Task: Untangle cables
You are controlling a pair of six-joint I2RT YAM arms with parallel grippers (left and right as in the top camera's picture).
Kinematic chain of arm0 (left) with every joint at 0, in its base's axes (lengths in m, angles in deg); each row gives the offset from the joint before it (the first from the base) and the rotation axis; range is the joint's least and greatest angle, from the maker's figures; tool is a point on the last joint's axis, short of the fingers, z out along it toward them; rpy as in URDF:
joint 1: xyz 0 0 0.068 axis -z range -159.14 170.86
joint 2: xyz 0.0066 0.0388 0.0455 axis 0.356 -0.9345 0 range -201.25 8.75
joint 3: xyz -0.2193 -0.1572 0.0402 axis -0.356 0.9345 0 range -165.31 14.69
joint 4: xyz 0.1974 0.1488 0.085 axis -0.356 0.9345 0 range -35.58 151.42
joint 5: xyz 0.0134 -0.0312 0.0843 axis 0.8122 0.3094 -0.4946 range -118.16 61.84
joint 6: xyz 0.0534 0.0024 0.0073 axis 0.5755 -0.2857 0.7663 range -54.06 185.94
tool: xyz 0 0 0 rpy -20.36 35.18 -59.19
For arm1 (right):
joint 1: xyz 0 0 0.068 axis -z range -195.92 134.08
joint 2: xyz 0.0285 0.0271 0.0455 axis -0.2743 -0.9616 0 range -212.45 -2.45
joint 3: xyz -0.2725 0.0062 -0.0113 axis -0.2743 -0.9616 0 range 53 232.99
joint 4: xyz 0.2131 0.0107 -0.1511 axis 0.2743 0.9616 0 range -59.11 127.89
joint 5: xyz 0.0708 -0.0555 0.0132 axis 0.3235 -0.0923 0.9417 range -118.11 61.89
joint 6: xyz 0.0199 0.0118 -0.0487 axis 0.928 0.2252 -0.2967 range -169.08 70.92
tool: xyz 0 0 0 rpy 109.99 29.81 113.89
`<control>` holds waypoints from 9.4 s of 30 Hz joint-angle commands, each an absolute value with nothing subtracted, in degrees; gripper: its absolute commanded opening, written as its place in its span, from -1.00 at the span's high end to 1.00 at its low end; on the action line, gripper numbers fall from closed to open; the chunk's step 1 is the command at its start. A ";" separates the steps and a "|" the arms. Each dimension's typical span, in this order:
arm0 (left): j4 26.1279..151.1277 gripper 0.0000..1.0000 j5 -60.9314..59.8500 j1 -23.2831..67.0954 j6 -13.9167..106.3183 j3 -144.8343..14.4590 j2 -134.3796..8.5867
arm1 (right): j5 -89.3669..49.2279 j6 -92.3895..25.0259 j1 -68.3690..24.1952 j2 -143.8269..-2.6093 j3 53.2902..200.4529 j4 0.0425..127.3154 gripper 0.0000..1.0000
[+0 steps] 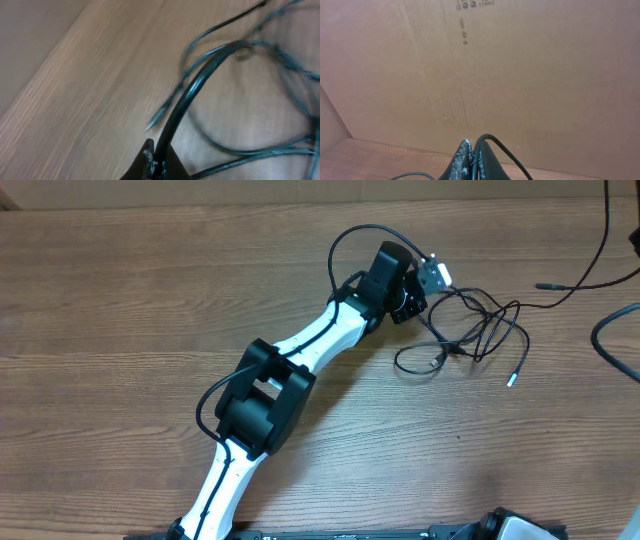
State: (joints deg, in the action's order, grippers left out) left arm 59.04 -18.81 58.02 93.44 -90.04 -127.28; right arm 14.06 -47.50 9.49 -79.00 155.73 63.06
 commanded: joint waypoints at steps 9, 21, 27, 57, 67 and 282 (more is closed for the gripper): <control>65.65 0.92 -63.86 46.66 82.76 -90.96 -123.45 | -4.96 -47.65 9.22 -79.50 155.97 62.66 0.92; 77.95 0.92 -51.03 27.71 76.53 -90.96 -105.53 | -22.66 -51.06 9.33 -83.83 155.97 63.78 0.92; 79.02 0.91 -51.71 22.20 80.11 -90.96 -99.63 | -38.79 -51.04 9.33 -85.71 155.97 64.91 0.92; 81.91 0.91 -47.55 13.55 79.54 -90.96 -93.31 | -49.08 -43.95 23.41 -88.20 155.97 72.19 -0.99; 85.54 0.13 -34.77 14.44 72.07 -90.96 -92.79 | 0.16 -54.14 22.91 -95.54 154.18 81.72 -1.00; 94.78 -0.35 3.22 12.52 70.67 -90.96 -80.94 | 2.48 -80.63 -15.93 -124.51 163.43 83.25 -1.00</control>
State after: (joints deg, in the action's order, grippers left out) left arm 95.11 2.32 12.61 70.39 -90.04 -81.03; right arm 5.06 -80.30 -12.55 -123.19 166.03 85.98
